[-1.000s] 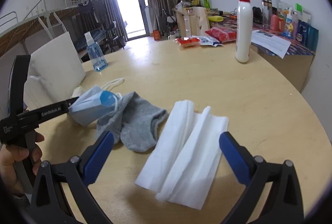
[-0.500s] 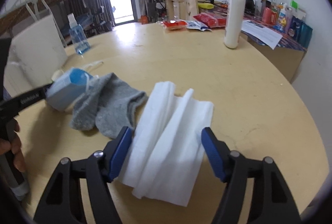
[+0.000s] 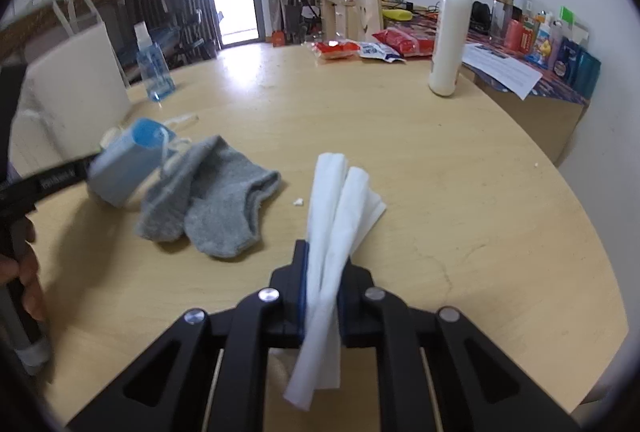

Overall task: Organize soft objects
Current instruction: 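Lift the tissue pack and white wipes with both tools and carry them toward the foam box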

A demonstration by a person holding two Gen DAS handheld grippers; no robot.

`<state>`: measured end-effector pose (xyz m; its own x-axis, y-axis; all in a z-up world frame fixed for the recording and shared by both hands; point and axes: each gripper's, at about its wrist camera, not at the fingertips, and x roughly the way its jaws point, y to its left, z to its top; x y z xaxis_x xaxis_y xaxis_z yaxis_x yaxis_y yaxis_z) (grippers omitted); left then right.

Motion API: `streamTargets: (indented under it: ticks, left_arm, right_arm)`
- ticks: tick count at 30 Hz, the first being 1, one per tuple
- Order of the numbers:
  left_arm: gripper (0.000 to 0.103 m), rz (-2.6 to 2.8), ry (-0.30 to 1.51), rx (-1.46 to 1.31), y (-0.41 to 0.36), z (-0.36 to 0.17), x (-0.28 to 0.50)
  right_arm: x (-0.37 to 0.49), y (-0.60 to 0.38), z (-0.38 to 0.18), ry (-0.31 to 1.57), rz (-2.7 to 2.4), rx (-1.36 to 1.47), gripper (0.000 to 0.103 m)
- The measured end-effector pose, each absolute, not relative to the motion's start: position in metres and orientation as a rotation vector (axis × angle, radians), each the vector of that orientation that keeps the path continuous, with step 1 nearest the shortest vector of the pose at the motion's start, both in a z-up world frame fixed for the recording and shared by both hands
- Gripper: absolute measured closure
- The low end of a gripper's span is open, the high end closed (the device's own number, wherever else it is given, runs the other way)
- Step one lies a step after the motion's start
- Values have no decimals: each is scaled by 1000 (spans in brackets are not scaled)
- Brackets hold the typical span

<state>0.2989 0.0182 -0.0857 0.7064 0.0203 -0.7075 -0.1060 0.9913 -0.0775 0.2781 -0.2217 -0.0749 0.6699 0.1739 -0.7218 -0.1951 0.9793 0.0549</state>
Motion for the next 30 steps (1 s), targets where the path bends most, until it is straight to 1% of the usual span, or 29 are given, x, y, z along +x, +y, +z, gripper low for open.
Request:
streamTargets:
  ticks: [21,30]
  left_arm:
    - [85,40,623,-68,10,-51,269]
    - [85,11,523,-51,7,-21,239]
  right_arm:
    - [266,-223,-52,711,214,0,89]
    - [247,-225,-26,617,216,-1,89]
